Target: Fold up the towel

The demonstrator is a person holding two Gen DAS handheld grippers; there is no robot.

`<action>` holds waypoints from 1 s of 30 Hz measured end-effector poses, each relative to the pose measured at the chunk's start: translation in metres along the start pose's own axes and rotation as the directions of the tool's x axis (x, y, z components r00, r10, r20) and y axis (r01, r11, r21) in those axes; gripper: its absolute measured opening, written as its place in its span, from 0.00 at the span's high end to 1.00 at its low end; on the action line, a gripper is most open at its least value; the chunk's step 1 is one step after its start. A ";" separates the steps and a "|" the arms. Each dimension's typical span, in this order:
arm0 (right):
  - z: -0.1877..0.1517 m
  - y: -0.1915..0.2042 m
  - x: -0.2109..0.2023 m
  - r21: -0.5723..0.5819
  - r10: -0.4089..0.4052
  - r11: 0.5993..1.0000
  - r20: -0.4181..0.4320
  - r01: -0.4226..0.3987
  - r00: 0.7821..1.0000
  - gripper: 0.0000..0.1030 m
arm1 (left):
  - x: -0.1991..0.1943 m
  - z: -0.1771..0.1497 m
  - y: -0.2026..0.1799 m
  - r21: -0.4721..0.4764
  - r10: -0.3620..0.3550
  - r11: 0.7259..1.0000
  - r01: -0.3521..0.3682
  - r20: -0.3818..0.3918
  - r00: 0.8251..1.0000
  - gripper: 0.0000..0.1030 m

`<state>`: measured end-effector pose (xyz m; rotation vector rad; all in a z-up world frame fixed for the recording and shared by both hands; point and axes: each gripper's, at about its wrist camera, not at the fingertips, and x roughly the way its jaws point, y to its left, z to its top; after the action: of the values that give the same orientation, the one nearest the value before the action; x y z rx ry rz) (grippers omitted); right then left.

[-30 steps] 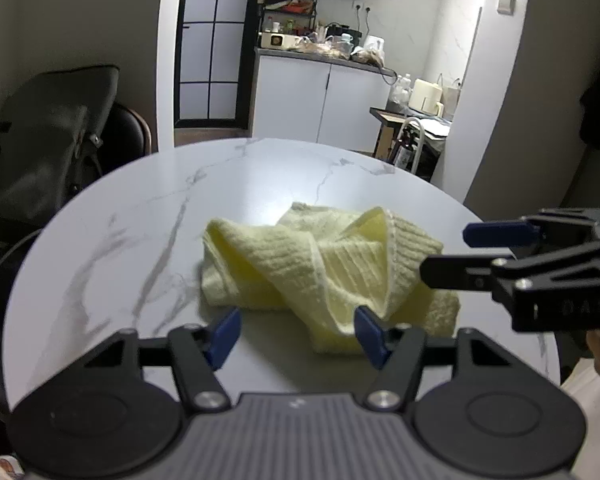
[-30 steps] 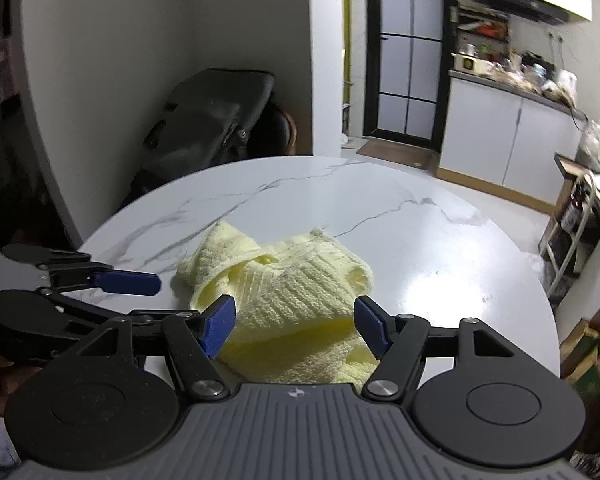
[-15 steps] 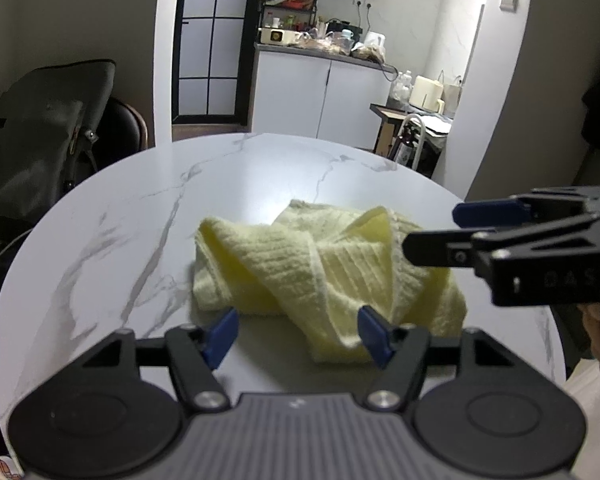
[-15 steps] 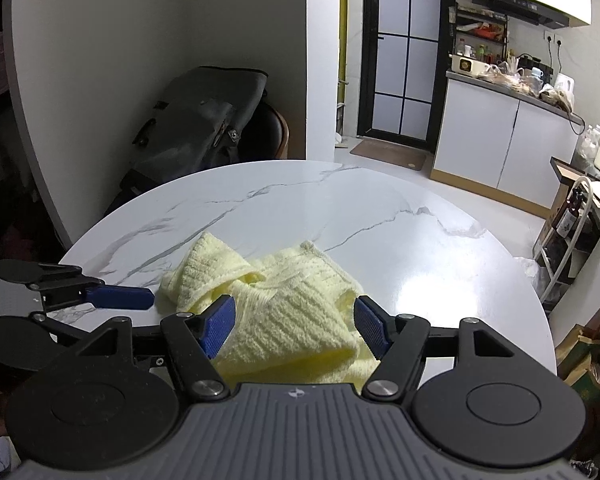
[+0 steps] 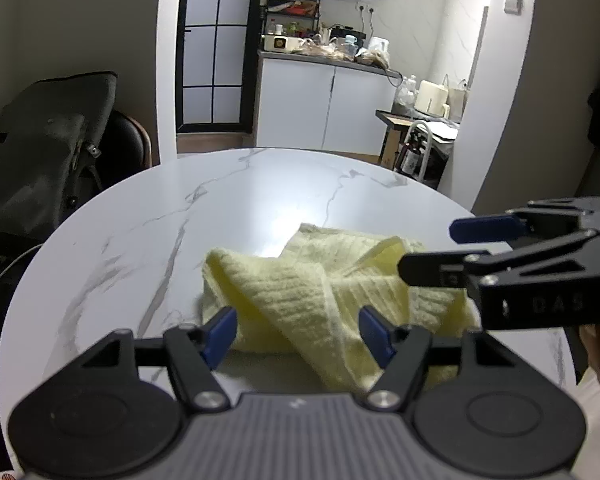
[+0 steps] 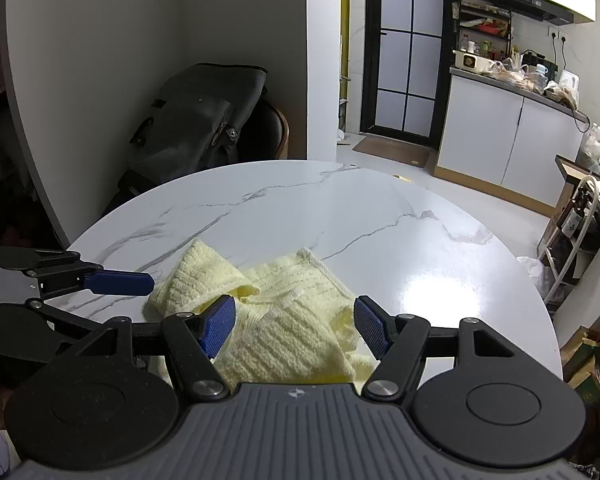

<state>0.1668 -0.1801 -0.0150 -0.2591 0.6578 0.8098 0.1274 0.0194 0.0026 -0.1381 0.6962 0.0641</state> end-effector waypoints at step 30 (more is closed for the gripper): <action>-0.008 -0.012 -0.006 0.024 -0.019 1.000 0.004 0.019 1.000 0.92 | -0.002 0.003 0.019 -0.022 0.024 0.999 -0.024 -0.009 1.000 0.77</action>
<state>0.1693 -0.1951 -0.0180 -0.2412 0.6604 0.7836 0.1255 0.0381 0.0044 -0.1514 0.7061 0.0944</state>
